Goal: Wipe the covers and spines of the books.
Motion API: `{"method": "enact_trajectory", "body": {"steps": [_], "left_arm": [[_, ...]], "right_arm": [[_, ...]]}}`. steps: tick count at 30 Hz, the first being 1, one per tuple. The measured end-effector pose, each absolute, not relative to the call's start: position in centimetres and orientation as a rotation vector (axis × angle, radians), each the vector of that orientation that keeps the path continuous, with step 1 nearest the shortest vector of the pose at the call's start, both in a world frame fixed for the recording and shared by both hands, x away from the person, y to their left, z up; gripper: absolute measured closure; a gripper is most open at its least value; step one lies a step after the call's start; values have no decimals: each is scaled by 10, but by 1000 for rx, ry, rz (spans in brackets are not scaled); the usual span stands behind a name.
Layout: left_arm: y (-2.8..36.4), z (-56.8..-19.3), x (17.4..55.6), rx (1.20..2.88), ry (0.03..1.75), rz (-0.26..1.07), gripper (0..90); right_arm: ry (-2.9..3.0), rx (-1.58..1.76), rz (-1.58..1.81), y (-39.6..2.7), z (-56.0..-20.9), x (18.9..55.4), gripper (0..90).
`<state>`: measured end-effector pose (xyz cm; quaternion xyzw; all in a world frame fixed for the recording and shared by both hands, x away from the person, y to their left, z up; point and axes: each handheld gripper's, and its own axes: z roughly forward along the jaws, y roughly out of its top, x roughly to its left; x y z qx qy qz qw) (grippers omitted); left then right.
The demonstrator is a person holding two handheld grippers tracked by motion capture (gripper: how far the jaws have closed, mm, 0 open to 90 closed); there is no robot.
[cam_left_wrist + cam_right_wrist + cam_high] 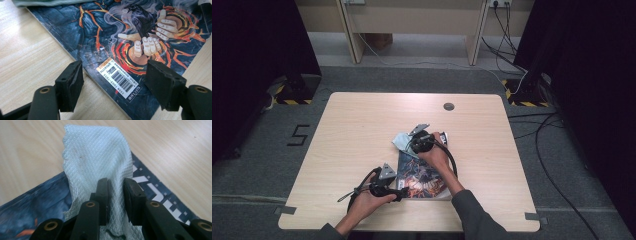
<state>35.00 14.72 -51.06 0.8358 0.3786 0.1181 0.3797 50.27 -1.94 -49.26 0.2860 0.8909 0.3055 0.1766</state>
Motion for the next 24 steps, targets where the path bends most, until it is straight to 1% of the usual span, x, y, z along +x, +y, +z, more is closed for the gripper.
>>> {"method": "enact_trajectory", "body": {"steps": [6, 11, 17, 24], "left_arm": [[147, -511, 350, 2135, 963, 303, 303], [147, -511, 350, 2136, 962, 305, 303], [148, -511, 350, 2131, 967, 296, 303], [147, -511, 348, 2136, 955, 319, 304]], "right_arm": [[2506, 817, 819, -9, -491, 516, 749], [2496, 834, 794, -3, -491, 519, 754], [2521, 818, 838, -6, -492, 510, 755], [2544, 750, 880, -18, -493, 494, 754]]}}
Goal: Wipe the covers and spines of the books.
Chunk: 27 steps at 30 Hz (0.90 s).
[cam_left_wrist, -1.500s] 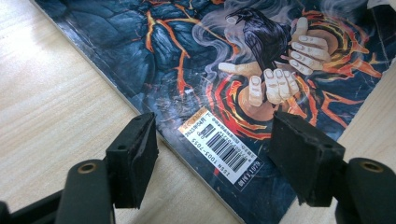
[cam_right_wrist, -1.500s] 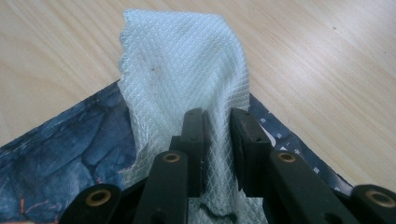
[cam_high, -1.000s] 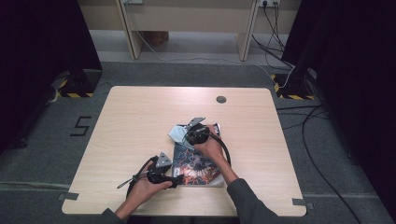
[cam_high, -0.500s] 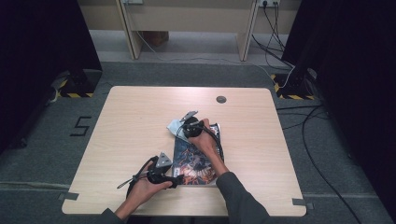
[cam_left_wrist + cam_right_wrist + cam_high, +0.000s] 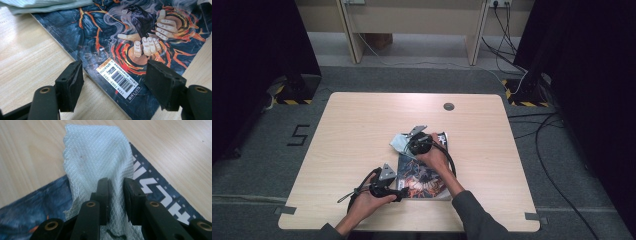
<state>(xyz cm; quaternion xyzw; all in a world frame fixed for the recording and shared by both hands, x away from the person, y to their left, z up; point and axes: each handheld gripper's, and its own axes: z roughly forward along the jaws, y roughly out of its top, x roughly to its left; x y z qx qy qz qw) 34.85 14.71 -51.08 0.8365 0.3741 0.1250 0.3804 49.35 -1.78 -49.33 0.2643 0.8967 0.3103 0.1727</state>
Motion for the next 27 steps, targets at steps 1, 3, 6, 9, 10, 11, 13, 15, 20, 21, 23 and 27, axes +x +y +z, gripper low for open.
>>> {"method": "enact_trajectory", "body": {"steps": [1, 3, 6, 9, 10, 11, 13, 15, 20, 21, 23, 27], "left_arm": [[147, -511, 348, 2137, 956, 318, 304], [147, -511, 348, 2137, 955, 321, 304], [147, -511, 348, 2138, 953, 323, 304], [147, -511, 348, 2134, 955, 323, 304], [147, -511, 348, 2133, 955, 324, 304], [147, -511, 348, 2134, 953, 326, 304], [146, -511, 346, 2137, 939, 352, 303], [144, -510, 344, 2150, 922, 383, 304], [145, -510, 344, 2142, 922, 386, 297], [145, -511, 343, 2137, 916, 389, 301], [144, -510, 341, 2147, 894, 409, 317], [147, -509, 335, 2163, 884, 427, 305]], "right_arm": [[2543, 734, 880, -21, -493, 492, 753], [2537, 733, 862, -26, -493, 489, 753], [2524, 775, 868, -38, -494, 488, 753], [2502, 796, 870, -54, -494, 489, 752], [2494, 809, 872, -60, -494, 489, 752], [2488, 812, 871, -66, -494, 488, 751], [2462, 822, 860, -79, -495, 486, 750], [2443, 848, 874, -93, -495, 483, 750], [2389, 894, 925, -121, -500, 471, 751], [2389, 887, 907, -124, -499, 469, 750], [2387, 884, 881, -128, -498, 465, 750], [2385, 906, 892, -129, -498, 465, 748]]}}
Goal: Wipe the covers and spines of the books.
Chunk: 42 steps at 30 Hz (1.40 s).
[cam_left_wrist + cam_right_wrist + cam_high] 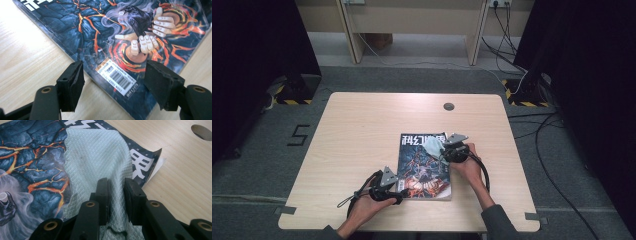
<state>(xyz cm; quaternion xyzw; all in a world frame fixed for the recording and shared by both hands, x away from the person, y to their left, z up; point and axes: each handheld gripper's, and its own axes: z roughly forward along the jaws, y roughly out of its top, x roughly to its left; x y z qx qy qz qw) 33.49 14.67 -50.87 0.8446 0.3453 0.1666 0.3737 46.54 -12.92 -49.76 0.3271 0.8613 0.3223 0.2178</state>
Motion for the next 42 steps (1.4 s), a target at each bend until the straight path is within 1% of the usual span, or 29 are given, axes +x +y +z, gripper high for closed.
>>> {"method": "enact_trajectory", "body": {"steps": [3, 9, 14, 20, 23, 25, 28, 32, 39, 42], "left_arm": [[152, -509, 330, 2159, 905, 418, 287], [153, -509, 326, 2158, 888, 417, 310], [155, -510, 328, 2151, 894, 389, 318], [156, -511, 329, 2140, 912, 371, 310], [156, -511, 329, 2138, 914, 373, 309], [157, -512, 329, 2128, 924, 370, 303], [159, -511, 330, 2133, 936, 373, 239], [164, -511, 331, 2144, 946, 361, 190], [184, -512, 330, 2177, 965, 339, 164], [187, -513, 332, 2197, 976, 345, 161]], "right_arm": [[2382, 900, 876, -128, -498, 464, 748], [2371, 933, 885, -127, -498, 464, 747], [2384, 915, 879, -120, -497, 462, 748], [2467, 812, 953, -90, -499, 448, 747], [2484, 728, 914, -75, -498, 441, 749], [2485, 722, 892, -72, -497, 439, 748], [2493, 732, 923, -76, -498, 442, 738], [2478, 761, 917, -82, -498, 446, 738], [2408, 845, 849, -104, -497, 459, 738], [2407, 886, 874, -109, -497, 463, 738]]}}
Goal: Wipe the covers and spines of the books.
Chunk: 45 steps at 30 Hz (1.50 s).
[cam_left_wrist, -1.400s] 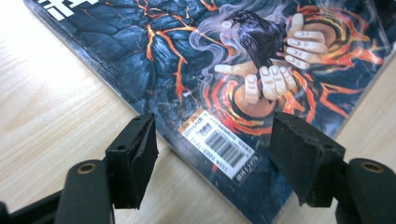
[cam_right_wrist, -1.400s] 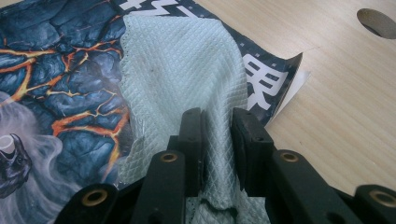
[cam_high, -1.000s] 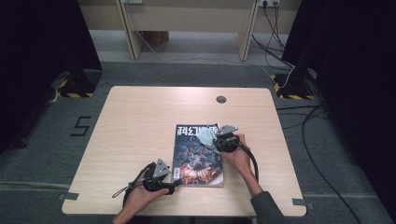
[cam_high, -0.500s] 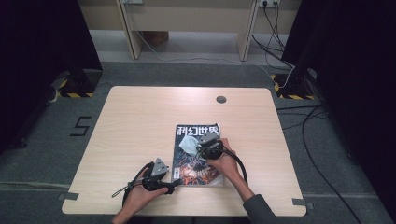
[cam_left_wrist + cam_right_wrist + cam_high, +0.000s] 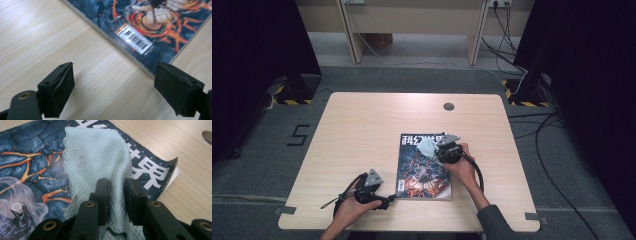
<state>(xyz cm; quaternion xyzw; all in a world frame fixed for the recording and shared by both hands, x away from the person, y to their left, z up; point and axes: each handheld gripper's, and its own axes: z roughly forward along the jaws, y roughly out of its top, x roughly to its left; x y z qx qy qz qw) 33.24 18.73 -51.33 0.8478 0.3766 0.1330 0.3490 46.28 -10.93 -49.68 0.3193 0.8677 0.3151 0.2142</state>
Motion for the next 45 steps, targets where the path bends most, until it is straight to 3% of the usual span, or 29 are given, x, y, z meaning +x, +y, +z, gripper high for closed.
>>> {"method": "enact_trajectory", "body": {"steps": [21, 35, 45], "left_arm": [[185, -516, 332, 2201, 959, 360, 151], [185, -516, 332, 2193, 962, 363, 148], [185, -516, 332, 2192, 964, 364, 147]], "right_arm": [[2520, 699, 898, -51, -496, 440, 746], [2594, 587, 973, -35, -497, 429, 742], [2612, 667, 955, -50, -495, 432, 744]]}}
